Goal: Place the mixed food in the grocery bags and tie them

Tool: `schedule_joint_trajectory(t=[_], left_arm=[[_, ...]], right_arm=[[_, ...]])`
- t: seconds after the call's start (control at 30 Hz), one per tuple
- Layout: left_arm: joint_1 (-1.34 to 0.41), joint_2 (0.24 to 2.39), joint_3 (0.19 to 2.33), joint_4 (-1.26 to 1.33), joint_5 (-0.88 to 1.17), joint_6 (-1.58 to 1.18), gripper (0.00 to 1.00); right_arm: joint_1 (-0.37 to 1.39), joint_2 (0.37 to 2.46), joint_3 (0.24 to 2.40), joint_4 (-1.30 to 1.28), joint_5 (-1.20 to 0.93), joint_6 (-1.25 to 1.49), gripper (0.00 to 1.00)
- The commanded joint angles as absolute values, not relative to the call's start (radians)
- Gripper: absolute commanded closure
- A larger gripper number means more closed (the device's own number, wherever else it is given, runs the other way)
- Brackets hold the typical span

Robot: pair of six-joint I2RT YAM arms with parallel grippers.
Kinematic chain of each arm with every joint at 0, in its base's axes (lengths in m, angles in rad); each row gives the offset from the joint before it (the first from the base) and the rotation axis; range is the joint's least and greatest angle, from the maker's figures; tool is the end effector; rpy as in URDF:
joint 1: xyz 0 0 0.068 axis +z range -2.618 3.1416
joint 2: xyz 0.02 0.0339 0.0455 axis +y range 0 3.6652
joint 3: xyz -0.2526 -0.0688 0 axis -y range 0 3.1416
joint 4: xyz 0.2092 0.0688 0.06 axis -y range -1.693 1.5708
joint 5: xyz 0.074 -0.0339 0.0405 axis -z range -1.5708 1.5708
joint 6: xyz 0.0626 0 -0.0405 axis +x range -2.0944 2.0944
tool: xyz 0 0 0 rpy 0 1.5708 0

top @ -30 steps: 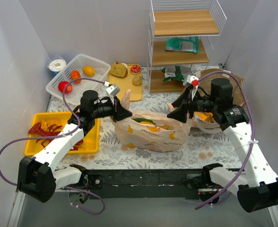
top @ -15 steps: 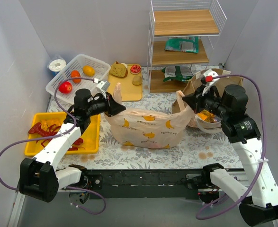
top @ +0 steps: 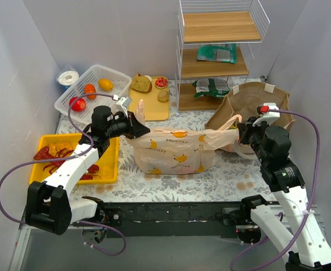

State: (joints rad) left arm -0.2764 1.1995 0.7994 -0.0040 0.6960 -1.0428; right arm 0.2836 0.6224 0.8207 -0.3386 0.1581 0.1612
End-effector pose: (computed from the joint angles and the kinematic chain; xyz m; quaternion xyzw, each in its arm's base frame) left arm 0.2359 -0.1086 0.2747 -0.1191 0.7979 -0.5422 0.2348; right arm 0.1396 0.0304 0.3418 0.0057 0.7543 0.0861 0.6508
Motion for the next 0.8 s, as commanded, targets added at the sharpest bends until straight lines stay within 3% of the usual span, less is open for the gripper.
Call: schedule_joint_trajectory(t=[0.0,0.17,0.37,0.77], left_arm=[[-0.255,1.219,0.833,-0.054,0.632,-1.034,1.0],[-0.258,1.236,0.836,-0.04,0.695,-1.017,1.0],[-0.34,1.266,0.847,-0.041,0.753,-0.985,1.0],[-0.466,1.33,0.954,0.024,0.879,-0.962,1.0]], right_arm=[[0.273,0.588,0.836,-0.186,0.203,0.117,0.99],[0.276,0.636,0.871,-0.06,-0.229,0.063,0.99],[0.297,0.729,0.874,0.162,-0.529,0.078,0.99],[0.69,0.919,0.894,0.27,-0.503,0.003,0.99]])
